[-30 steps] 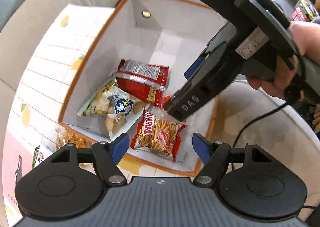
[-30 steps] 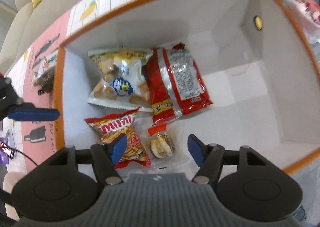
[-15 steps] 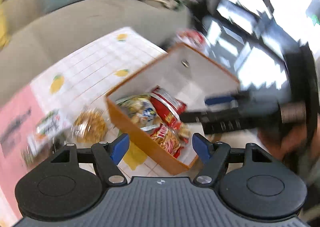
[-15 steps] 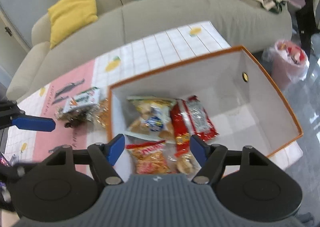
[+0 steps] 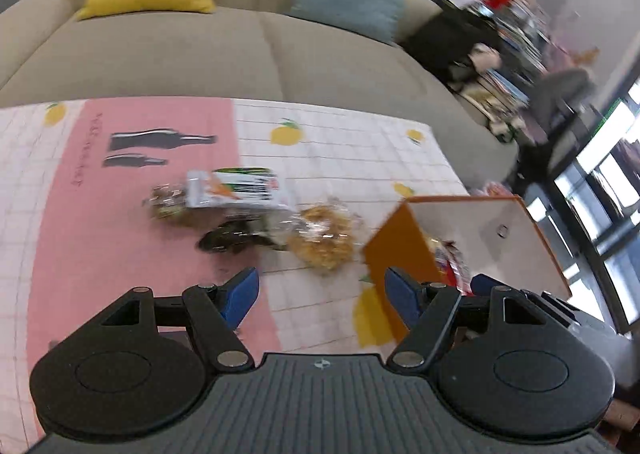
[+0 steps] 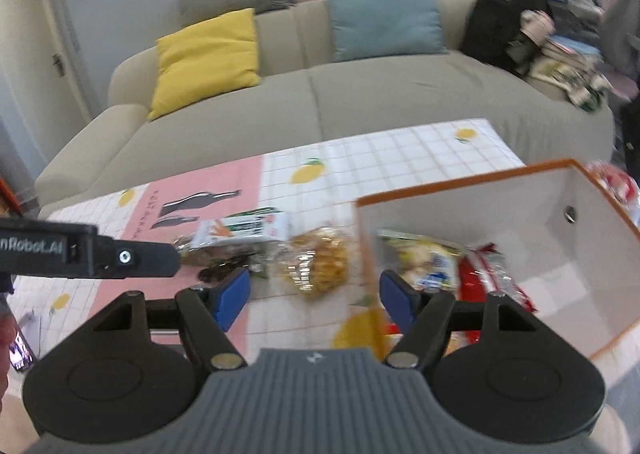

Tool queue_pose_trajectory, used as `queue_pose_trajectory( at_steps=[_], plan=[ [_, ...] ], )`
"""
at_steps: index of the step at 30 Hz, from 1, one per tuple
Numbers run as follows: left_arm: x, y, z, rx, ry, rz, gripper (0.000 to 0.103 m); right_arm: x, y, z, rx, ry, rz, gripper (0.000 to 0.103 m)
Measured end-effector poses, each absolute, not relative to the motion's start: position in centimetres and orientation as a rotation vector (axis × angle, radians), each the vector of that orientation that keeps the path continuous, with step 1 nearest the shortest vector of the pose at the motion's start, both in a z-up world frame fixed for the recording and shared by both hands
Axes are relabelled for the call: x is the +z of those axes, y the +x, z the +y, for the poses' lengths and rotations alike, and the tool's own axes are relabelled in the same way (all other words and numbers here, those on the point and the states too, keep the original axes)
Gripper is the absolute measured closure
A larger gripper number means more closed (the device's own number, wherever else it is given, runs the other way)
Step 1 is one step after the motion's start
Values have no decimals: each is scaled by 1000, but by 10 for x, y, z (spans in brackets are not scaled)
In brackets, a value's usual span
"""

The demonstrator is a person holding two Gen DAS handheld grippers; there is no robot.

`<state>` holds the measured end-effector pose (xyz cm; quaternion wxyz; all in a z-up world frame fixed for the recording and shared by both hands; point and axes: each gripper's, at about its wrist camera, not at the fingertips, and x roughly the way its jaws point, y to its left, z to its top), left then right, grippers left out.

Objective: Organize snacks
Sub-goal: 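Move both tools back toward the remaining snacks on the table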

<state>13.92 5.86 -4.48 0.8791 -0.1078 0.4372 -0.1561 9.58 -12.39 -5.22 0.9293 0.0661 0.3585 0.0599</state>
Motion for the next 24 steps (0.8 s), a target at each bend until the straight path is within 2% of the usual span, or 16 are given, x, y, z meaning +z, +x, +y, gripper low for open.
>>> queue_pose_trajectory(
  at_steps=[4, 10, 16, 24],
  plan=[
    [-59, 143, 82, -265, -230, 923, 22, -65, 104, -97, 167, 45, 730, 34],
    [-80, 161, 105, -204, -230, 945, 23, -87, 124, -68, 218, -34, 735, 41],
    [-101, 183, 96, -267, -97, 929, 23, -117, 148, -49, 199, -171, 744, 46],
    [-143, 217, 77, -287, 5, 971, 26, -158, 167, -42, 126, -310, 752, 46]
  ],
)
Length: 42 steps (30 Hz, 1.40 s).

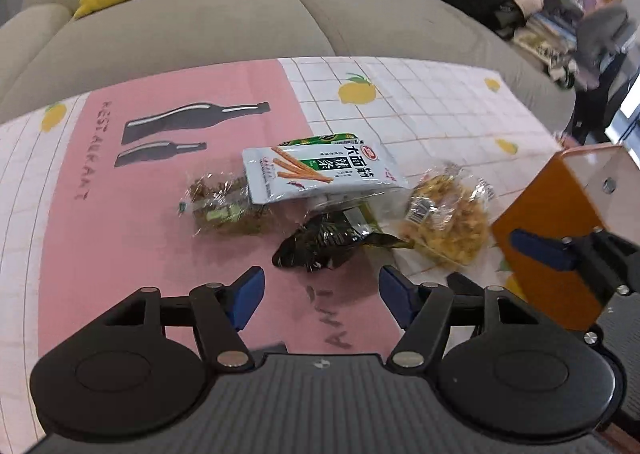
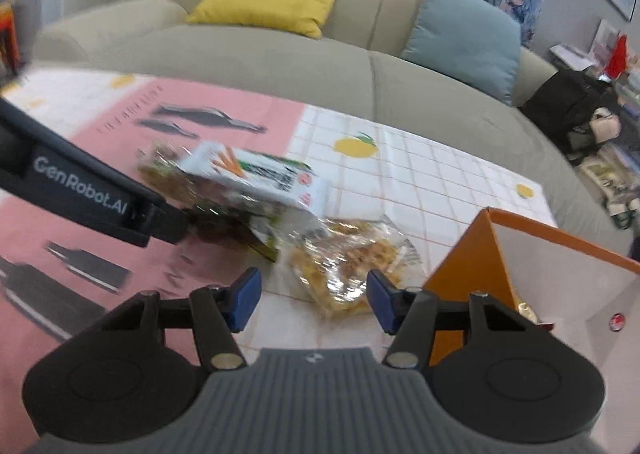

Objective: Organize snacks
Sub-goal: 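Move both tools back toward the remaining snacks on the table, then grasp the dark green bag with left tool while right grasps cracker bag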

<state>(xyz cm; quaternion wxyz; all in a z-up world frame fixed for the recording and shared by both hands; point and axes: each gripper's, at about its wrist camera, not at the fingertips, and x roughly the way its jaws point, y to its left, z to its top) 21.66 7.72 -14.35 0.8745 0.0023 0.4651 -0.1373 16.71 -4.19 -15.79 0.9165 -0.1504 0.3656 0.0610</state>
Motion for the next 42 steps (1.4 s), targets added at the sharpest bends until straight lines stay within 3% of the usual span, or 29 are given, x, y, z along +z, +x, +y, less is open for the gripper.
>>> queue_pose_trajectory(
  at_steps=[3, 7, 8, 12, 14, 20, 36, 40, 42],
  plan=[
    [-152, 224, 71, -303, 24, 972, 35, -169, 171, -41, 106, -334, 769, 47],
    [-161, 227, 65, -294, 54, 968, 57, -182, 173, -39, 91, -380, 789, 55],
    [-162, 228, 65, -294, 58, 966, 66, -185, 173, -39, 84, -389, 796, 60],
    [-167, 228, 63, -289, 65, 960, 86, -191, 174, -43, 69, -376, 804, 81],
    [-166, 226, 62, -280, 54, 958, 88, -190, 173, -45, 77, -367, 800, 91],
    [-160, 208, 65, -233, -5, 985, 92, -185, 163, -46, 111, -347, 814, 101],
    [-157, 113, 76, -172, -239, 1183, 97, -158, 86, -42, 314, -216, 956, 103],
    [-158, 100, 77, -214, -264, 1193, 95, -155, 75, -40, 367, -218, 947, 102],
    [-153, 96, 78, -228, -277, 1171, 91, -150, 72, -43, 375, -202, 938, 97]
  ],
)
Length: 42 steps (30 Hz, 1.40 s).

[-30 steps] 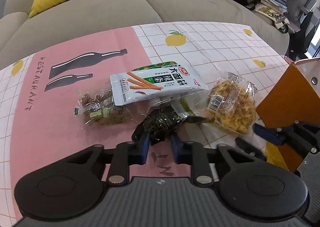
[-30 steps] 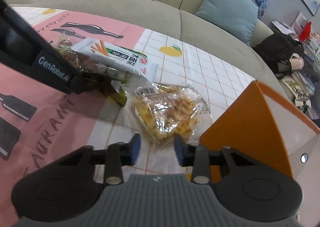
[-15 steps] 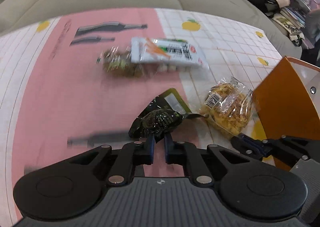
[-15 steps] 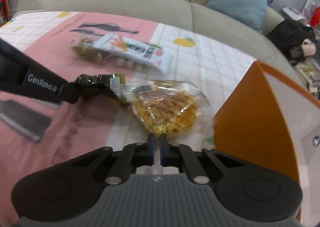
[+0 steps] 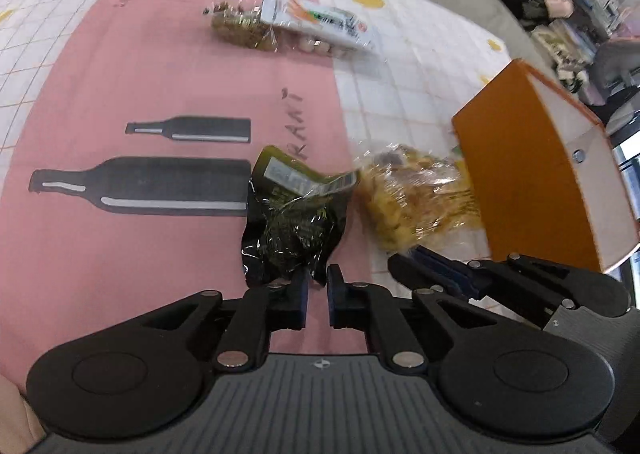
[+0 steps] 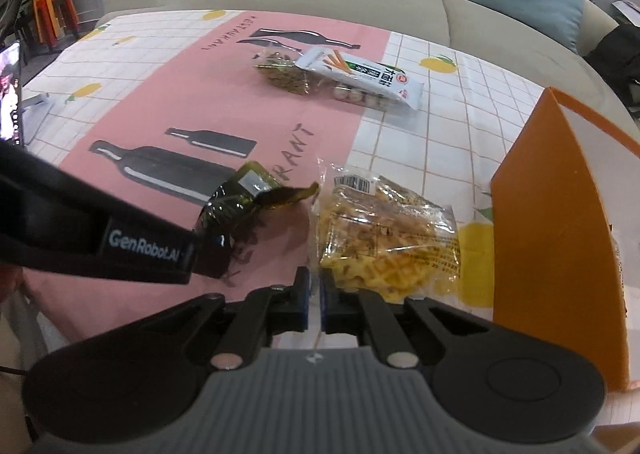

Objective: Organize snacks
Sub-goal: 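Grasp the dark green bag with left tool while right grasps cracker bag, then carry dark green bag with left tool while right carries cracker bag into box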

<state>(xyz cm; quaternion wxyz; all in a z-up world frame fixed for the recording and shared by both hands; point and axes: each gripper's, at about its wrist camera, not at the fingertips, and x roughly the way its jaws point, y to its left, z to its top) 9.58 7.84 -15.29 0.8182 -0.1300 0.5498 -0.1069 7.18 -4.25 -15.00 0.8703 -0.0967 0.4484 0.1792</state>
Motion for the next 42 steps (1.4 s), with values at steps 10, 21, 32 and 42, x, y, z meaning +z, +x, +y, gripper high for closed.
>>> queue_pose_trajectory(
  at_steps=[10, 21, 32, 42],
  plan=[
    [-145, 98, 86, -191, -257, 1083, 27, -140, 68, -58, 275, -184, 857, 40],
    [-179, 113, 90, -175, -292, 1125, 25, -159, 91, -59, 234, -249, 803, 9],
    [-180, 117, 84, -217, -282, 1095, 47, -182, 106, -65, 271, -165, 876, 4],
    [-180, 117, 80, -229, -283, 1086, 56, -191, 110, -65, 255, -154, 899, 20]
  ],
)
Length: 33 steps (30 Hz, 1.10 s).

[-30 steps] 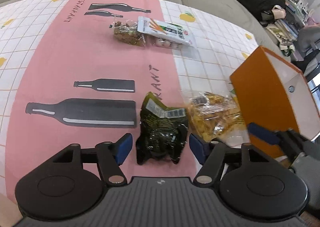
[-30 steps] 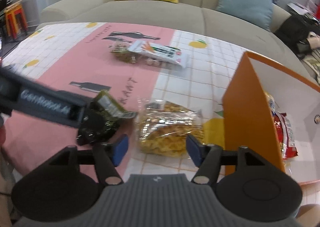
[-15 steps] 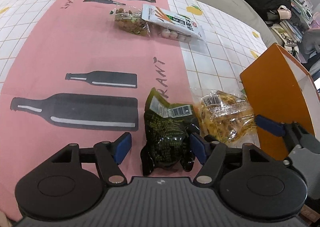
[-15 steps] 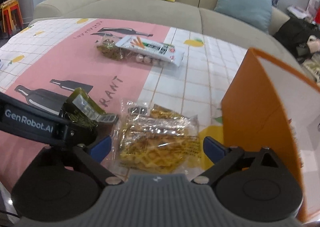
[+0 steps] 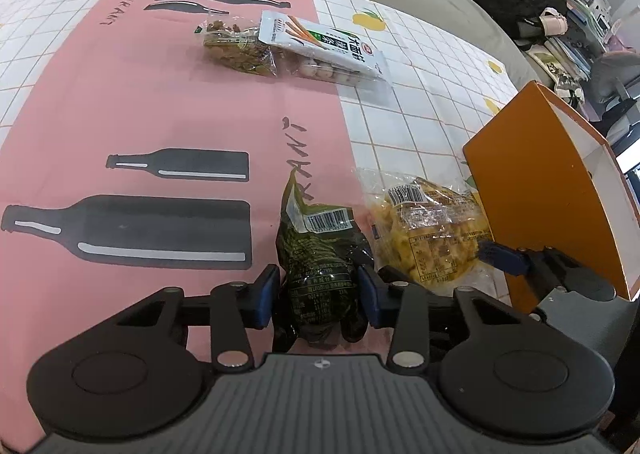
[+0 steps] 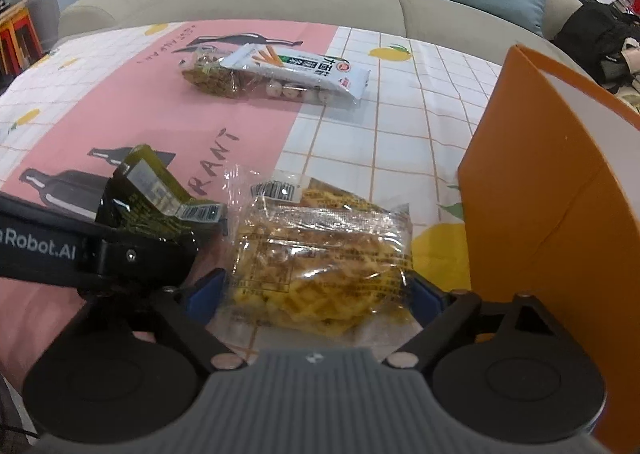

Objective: Organize snacks
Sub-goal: 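Carry dark green bag with left tool while right carries cracker bag into box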

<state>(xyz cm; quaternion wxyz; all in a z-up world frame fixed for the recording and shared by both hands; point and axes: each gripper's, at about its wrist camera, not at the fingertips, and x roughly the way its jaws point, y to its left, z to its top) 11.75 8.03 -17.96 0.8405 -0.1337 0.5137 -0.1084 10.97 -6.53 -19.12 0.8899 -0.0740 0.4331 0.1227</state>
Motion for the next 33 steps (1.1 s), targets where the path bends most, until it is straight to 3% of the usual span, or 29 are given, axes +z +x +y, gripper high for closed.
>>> queue_pose_trajectory(
  at_steps=[8, 24, 33],
  plan=[
    [-170, 113, 85, -208, -304, 1063, 59, -183, 105, -64, 250, -165, 872, 30],
    [-97, 104, 76, -239, -315, 935, 59, -101, 85, -84, 284, -21, 772, 31],
    [-36, 113, 18, -381, -250, 859, 59, -39, 77, -144, 263, 89, 723, 31]
  ],
)
